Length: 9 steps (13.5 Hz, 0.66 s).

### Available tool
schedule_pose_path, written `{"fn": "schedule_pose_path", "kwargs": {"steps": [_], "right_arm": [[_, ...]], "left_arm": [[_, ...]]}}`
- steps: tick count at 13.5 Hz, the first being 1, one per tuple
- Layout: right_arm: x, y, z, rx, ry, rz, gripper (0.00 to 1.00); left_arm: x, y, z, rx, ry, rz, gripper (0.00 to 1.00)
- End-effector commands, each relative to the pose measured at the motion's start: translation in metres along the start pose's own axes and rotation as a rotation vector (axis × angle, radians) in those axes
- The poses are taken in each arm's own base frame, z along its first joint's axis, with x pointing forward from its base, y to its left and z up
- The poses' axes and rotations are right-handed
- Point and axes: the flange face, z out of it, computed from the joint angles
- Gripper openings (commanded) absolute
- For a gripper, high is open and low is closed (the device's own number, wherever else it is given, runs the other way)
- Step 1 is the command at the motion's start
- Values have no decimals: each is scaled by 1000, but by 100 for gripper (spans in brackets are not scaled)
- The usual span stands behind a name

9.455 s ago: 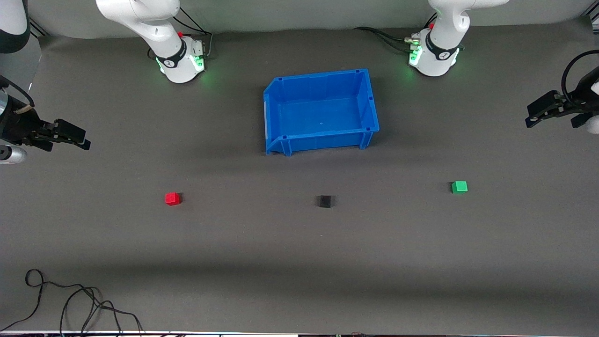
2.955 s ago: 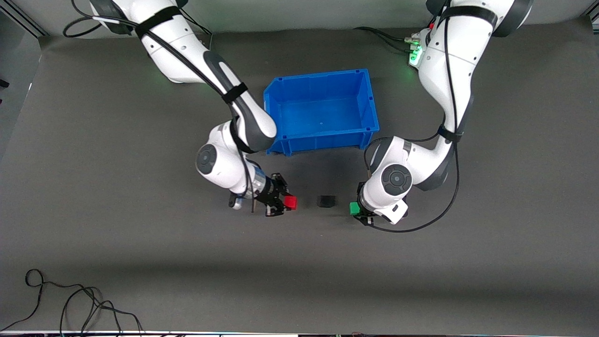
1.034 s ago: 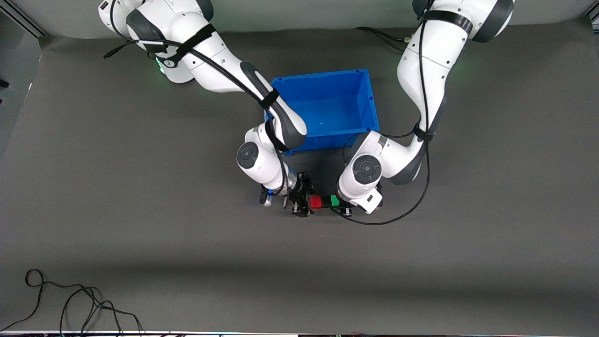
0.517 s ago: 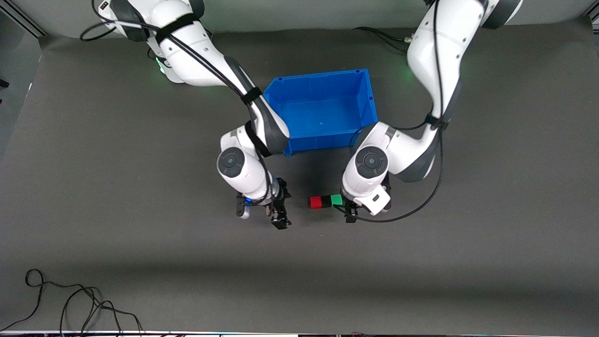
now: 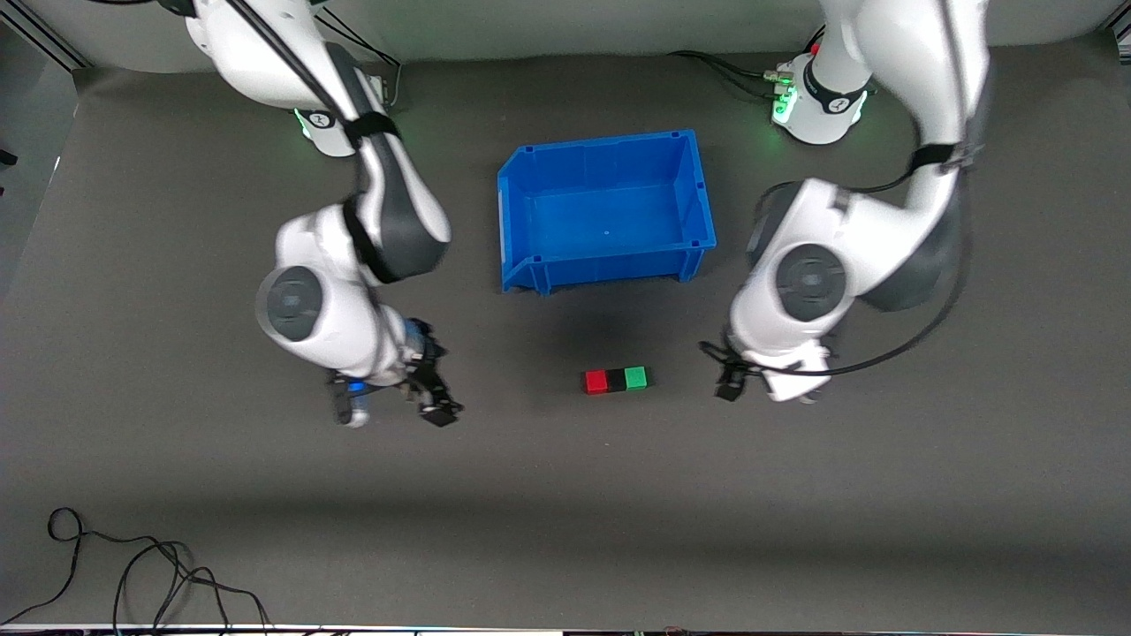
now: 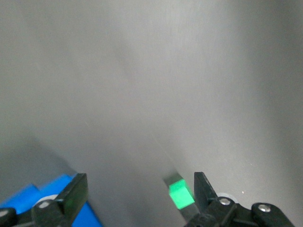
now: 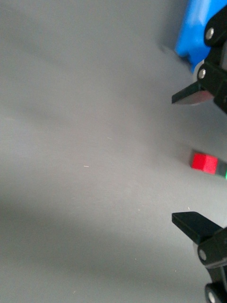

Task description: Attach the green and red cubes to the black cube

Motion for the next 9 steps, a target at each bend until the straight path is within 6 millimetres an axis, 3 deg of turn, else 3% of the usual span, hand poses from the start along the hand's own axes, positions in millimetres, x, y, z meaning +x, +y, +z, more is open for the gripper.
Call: {"fn": "schedule_pose_path", "kwargs": {"steps": [1, 3, 4, 9], "right_arm": [[38, 23, -41, -39, 16, -169, 100], [60, 37, -71, -48, 62, -278, 100], [65, 45, -86, -52, 81, -326, 100], [84, 107, -150, -64, 160, -521, 100]], "left_arm": [[66, -45, -45, 45, -27, 191, 100], [125, -77, -70, 62, -51, 334, 100], [143, -93, -84, 62, -59, 401, 100], [192, -158, -146, 32, -60, 676, 100]]}}
